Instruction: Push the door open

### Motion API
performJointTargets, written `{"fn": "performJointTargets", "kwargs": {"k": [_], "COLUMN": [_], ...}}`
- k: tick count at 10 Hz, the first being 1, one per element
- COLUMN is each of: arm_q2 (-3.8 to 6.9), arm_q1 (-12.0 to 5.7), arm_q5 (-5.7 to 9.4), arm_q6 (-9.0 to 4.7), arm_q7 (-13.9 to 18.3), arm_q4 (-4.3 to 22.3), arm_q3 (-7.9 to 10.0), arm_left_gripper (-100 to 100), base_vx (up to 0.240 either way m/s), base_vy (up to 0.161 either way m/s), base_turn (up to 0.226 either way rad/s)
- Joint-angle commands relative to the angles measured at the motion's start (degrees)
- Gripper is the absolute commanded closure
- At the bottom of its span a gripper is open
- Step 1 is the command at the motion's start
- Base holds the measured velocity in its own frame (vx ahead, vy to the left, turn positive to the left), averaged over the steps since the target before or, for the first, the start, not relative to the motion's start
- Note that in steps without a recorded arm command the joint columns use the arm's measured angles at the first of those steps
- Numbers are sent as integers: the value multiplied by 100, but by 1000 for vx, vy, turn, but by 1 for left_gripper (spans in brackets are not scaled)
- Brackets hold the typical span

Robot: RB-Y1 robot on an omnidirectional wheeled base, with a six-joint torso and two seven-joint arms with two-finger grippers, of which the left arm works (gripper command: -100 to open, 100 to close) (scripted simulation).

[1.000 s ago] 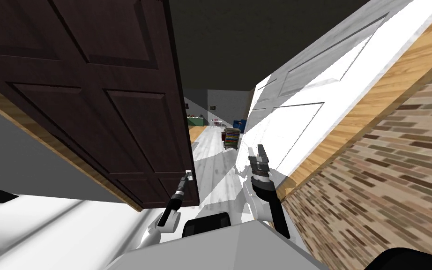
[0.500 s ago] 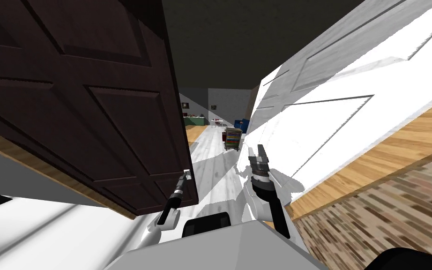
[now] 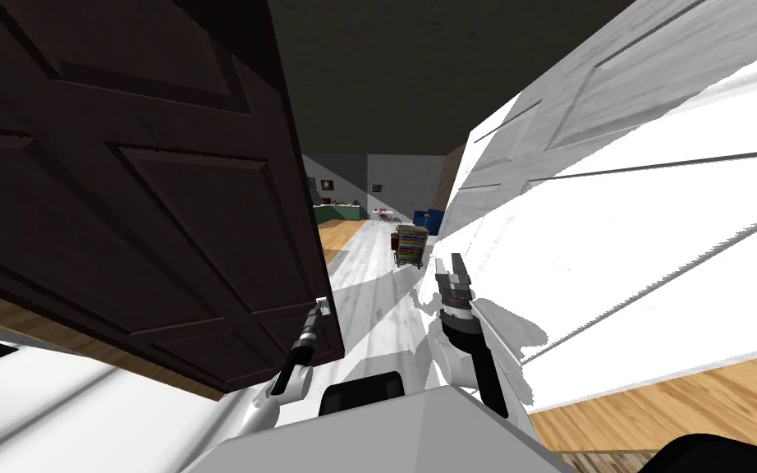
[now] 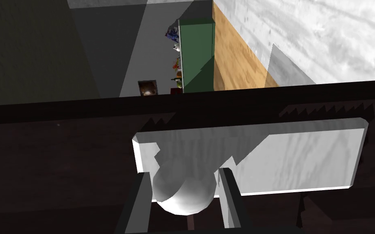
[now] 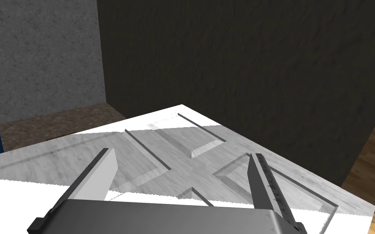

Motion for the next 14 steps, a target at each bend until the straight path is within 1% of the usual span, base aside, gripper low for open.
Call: {"fn": "performJointTargets", "kwargs": {"k": [1, 5, 6, 7, 8, 9, 14], "arm_q2": [69, 73, 73, 74, 74, 75, 78], "arm_q1": [-59, -78, -78, -84, -84, -90, -105], "arm_q5": [59, 149, 149, 179, 179, 207, 283], "arm_q6": [-111, -140, -140, -150, -150, -159, -184], "arm_q7": [-15, -102, -102, -132, -132, -159, -233], "arm_q4": [137, 227, 227, 258, 258, 286, 362], "arm_q3": [187, 495, 495, 599, 599, 696, 958], "arm_left_gripper": [100, 100, 100, 100, 100, 100, 100], "base_vx": [197, 187, 135, 146, 118, 136, 178], "base_vy": [-111, -86, -60, -55, -57, -67, -73], "base_turn": [80, 60, 28, 35, 35, 51, 52]}}
